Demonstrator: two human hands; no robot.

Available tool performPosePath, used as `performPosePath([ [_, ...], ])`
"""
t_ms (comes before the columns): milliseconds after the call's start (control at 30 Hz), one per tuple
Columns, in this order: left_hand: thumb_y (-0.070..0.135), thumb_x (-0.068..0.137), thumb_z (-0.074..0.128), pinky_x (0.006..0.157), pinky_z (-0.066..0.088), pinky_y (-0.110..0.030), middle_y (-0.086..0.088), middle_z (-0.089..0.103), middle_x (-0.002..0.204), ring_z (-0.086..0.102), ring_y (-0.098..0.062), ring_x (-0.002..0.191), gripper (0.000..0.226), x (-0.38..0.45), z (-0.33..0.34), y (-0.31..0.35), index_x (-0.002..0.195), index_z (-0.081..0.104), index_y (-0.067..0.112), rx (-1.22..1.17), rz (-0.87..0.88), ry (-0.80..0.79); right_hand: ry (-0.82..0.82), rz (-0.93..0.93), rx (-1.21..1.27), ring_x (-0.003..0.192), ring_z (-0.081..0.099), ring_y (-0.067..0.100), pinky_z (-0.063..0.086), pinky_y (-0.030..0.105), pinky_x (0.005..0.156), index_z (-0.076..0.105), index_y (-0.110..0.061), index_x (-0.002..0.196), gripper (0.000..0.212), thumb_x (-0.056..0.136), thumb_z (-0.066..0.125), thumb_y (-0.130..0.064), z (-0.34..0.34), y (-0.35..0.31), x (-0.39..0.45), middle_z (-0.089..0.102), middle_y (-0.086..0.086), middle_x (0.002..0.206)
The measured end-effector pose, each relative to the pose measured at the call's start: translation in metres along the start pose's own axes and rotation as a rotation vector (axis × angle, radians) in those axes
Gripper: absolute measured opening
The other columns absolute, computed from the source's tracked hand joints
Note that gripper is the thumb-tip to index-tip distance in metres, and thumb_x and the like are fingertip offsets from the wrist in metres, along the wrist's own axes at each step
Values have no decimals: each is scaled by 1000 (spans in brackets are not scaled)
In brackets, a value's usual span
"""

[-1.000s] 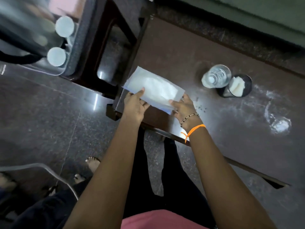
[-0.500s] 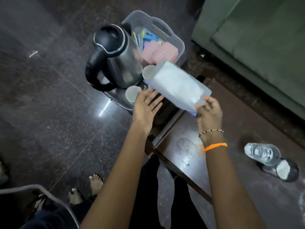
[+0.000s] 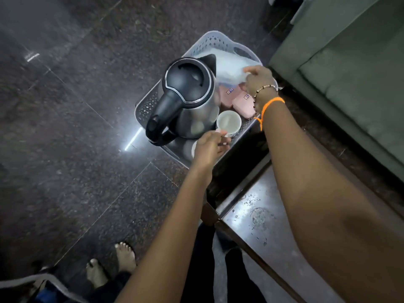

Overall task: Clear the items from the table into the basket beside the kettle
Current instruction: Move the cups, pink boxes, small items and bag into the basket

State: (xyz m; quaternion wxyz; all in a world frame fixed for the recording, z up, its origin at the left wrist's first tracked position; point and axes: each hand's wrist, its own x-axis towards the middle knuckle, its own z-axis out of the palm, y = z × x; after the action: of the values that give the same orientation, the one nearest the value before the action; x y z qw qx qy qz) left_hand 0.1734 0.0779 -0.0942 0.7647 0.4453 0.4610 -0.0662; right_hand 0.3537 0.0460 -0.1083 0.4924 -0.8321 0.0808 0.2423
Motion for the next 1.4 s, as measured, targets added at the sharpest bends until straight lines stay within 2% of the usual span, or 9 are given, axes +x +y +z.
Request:
performPosePath([
  [67, 17, 96, 43, 59, 50, -10, 0, 60, 73, 56, -11, 65, 22, 1, 0, 0, 82, 59, 15, 8, 1, 7, -26, -22, -303, 105, 56, 27, 46, 31, 95, 65, -11, 114, 40, 88, 37, 2, 2, -2, 6, 59, 10, 117],
  [167, 15, 96, 44, 54, 47, -7, 0, 59, 72, 54, -10, 65, 23, 4, 1, 2, 77, 57, 17, 38, -6, -10, 0, -82, -632, 133, 36, 35, 31, 37, 114, 66, -22, 112, 39, 88, 43, -2, 7, 2, 4, 34, 17, 142],
  [367, 16, 97, 42, 48, 42, 0, 1, 57, 76, 52, -10, 67, 15, 11, 0, 5, 98, 56, 10, 95, 24, -42, 162, -201, -811, 125, 35, 33, 33, 39, 106, 55, -22, 116, 38, 82, 62, -8, 13, 14, -3, 35, 10, 137],
  [467, 15, 97, 42, 48, 41, -1, 1, 57, 75, 51, -10, 65, 14, 14, 3, 7, 98, 56, 11, 117, 35, -27, 166, -222, -881, 130, 32, 31, 29, 40, 106, 51, -18, 122, 46, 81, 68, -26, 11, 19, 0, 44, 5, 138],
  [667, 15, 96, 43, 47, 41, 0, 1, 57, 76, 52, -11, 66, 13, 17, 5, 5, 98, 55, 11, 140, 29, -12, 184, -313, -977, 129, 32, 31, 29, 42, 99, 51, -14, 120, 45, 83, 63, -37, 6, 27, 7, 59, 10, 125],
  [767, 14, 96, 43, 47, 41, 0, 1, 57, 77, 52, -10, 67, 13, 17, 5, 3, 98, 56, 11, 144, 33, -7, 196, -300, -1054, 129, 31, 34, 29, 42, 102, 62, -14, 109, 38, 79, 67, -35, 9, 23, 10, 49, 10, 132],
  [1033, 17, 95, 44, 75, 43, -21, 2, 60, 81, 56, -11, 71, 14, 19, 2, 1, 96, 57, 15, 183, 31, 36, 200, -194, -1109, 130, 29, 34, 29, 40, 102, 68, -12, 97, 24, 75, 70, -23, 18, 18, 11, 32, 7, 142],
  [1200, 17, 95, 46, 71, 43, -17, 3, 59, 81, 56, -11, 72, 13, 14, 3, -3, 99, 58, 13, 184, 43, 50, 114, -220, -1093, 130, 28, 33, 27, 41, 104, 70, -17, 100, 27, 77, 69, -32, 15, 13, 4, 31, 7, 143],
  [1400, 13, 94, 45, 70, 45, -19, 2, 57, 75, 53, -11, 68, 19, -1, 15, -12, 79, 55, 19, 169, 30, 37, 131, -212, -649, 126, 35, 32, 29, 34, 105, 69, -32, 101, 24, 79, 64, -26, -14, 30, -37, 44, 6, 131],
])
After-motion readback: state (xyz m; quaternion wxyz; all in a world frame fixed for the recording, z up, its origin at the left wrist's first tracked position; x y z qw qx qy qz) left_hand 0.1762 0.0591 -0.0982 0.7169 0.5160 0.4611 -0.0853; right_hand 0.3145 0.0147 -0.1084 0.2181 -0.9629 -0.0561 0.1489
